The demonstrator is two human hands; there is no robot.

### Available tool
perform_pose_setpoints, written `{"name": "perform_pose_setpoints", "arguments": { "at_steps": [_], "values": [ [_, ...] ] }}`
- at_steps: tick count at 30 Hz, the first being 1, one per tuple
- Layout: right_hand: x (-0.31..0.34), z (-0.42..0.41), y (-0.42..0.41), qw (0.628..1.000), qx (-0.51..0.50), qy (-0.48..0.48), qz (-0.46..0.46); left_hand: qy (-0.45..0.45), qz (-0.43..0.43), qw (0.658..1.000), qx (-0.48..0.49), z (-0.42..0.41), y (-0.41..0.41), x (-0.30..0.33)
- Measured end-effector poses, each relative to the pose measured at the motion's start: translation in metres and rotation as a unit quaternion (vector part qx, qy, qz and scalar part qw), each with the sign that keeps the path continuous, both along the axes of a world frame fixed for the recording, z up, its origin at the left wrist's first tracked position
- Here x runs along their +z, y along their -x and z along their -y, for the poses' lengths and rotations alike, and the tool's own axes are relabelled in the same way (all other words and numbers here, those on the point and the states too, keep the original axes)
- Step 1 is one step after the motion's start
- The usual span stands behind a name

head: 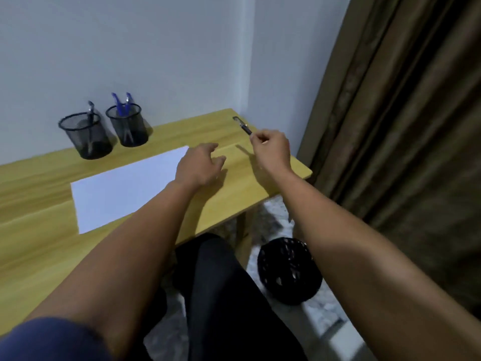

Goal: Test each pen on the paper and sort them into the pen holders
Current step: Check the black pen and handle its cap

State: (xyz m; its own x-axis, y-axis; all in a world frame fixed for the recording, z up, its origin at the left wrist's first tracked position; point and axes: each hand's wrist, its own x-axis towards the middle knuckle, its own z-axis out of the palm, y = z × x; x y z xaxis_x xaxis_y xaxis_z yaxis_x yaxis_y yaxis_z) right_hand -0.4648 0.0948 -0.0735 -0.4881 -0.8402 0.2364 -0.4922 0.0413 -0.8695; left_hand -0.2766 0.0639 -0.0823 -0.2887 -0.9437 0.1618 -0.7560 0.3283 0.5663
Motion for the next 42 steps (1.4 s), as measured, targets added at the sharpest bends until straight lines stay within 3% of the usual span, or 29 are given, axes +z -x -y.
{"name": "perform_pose_setpoints", "arguments": {
  "at_steps": [4,10,14,18,23,26,34,42],
  "values": [
    [-0.029,-0.025,0.087,0.987,-0.156,0.015,0.021,0.004,0.092,0.99,-0.104,-0.01,0.071,-0.022],
    [-0.093,-0.078,0.151,0.953,-0.287,-0.041,0.091,0.074,0.197,0.969,-0.129,-0.009,0.13,-0.049],
    [-0.158,-0.108,0.164,0.935,-0.267,-0.164,0.164,0.076,0.196,0.971,-0.116,-0.003,0.133,-0.059],
    [-0.22,-0.115,0.166,0.922,-0.217,-0.277,0.162,0.083,0.195,0.971,-0.114,-0.003,0.133,-0.064],
    [-0.223,-0.109,0.158,0.912,-0.203,-0.327,0.143,0.089,0.186,0.972,-0.111,-0.005,0.135,-0.064],
    [-0.215,-0.102,0.156,0.907,-0.222,-0.352,0.067,0.093,0.178,0.974,-0.107,-0.005,0.134,-0.064],
    [-0.163,-0.093,0.164,0.946,-0.231,-0.22,0.06,0.092,0.17,0.975,-0.112,-0.007,0.131,-0.059],
    [-0.06,-0.064,0.143,0.974,-0.21,-0.072,-0.049,0.069,0.198,0.971,-0.116,-0.015,0.12,-0.021]
  ]
}}
